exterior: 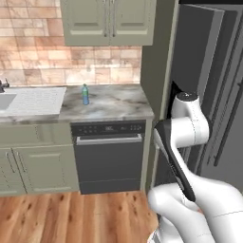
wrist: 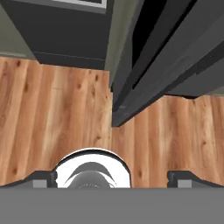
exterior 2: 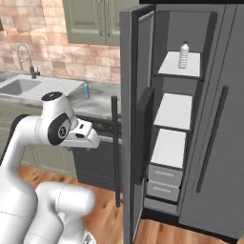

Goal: Take the bottled waters from the counter and place them in the freezer to freeze. Close the freezer door after placing the bottles.

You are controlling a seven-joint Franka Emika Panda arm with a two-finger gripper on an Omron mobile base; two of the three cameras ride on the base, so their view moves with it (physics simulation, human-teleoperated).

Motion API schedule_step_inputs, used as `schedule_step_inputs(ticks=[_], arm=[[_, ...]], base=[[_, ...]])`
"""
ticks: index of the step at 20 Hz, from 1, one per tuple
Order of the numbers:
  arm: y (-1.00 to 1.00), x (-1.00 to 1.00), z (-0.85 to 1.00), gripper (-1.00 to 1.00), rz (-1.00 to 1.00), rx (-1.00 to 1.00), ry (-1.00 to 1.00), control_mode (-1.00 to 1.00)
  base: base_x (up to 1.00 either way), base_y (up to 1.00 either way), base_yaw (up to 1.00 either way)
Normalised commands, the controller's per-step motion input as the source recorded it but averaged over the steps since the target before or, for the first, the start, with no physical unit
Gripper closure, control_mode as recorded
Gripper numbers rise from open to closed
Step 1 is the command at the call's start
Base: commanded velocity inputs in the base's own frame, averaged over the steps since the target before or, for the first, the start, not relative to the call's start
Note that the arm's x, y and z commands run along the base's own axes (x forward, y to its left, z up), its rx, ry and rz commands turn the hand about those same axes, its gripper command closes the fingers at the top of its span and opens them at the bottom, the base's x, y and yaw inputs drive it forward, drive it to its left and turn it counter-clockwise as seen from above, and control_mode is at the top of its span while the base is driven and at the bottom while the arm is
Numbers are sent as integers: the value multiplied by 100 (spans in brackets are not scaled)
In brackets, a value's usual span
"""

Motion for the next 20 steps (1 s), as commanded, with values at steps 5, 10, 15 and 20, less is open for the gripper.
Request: schedule_step_inputs(ticks=[5,10,15,20], arm=[[0,0,0,-100,0,0,0,100],[0,0,0,-100,0,0,0,100],[0,0,0,-100,0,0,0,100],[0,0,0,-100,0,0,0,100]], base=[[6,63,-8],[12,62,-7],[14,61,-7],[23,58,-5]])
